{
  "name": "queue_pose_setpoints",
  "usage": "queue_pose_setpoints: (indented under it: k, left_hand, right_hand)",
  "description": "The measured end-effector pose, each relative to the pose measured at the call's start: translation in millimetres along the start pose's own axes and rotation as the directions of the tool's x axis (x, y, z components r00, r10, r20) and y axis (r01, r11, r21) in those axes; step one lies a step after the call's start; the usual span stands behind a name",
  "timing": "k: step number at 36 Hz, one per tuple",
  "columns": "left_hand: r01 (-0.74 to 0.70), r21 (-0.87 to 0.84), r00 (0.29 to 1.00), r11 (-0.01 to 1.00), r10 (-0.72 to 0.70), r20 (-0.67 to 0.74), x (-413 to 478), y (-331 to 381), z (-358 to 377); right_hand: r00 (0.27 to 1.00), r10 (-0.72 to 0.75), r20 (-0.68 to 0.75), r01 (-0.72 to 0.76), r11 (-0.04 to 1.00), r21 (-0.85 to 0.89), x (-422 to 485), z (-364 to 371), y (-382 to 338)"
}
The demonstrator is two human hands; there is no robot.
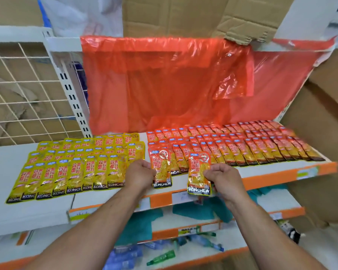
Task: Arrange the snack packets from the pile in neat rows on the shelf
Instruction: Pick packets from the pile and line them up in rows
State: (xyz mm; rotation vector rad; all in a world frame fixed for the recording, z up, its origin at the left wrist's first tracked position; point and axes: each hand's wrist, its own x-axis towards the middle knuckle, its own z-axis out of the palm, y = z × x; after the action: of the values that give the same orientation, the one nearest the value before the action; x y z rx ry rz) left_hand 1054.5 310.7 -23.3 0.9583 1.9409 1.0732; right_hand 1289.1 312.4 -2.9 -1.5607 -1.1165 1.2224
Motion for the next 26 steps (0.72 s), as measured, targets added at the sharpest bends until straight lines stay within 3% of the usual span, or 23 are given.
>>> queue_pose_setpoints:
  k: [12, 26]
  left_hand:
    - [-0.017, 0.385, 0.991, 0.923, 0.066, -0.113, -16, 7, 21]
    - [-0.016, 0.421, 0.996, 0.907, 0.05, -0.071, -18, 6, 17]
  right_hand:
    - [0.968, -0.028, 0.248, 0.044, 0.997, -0.062, 49, -6, 5]
    - [0.965, 0.005, 0.264, 0.022, 0.995, -0.097, 54, 14, -2]
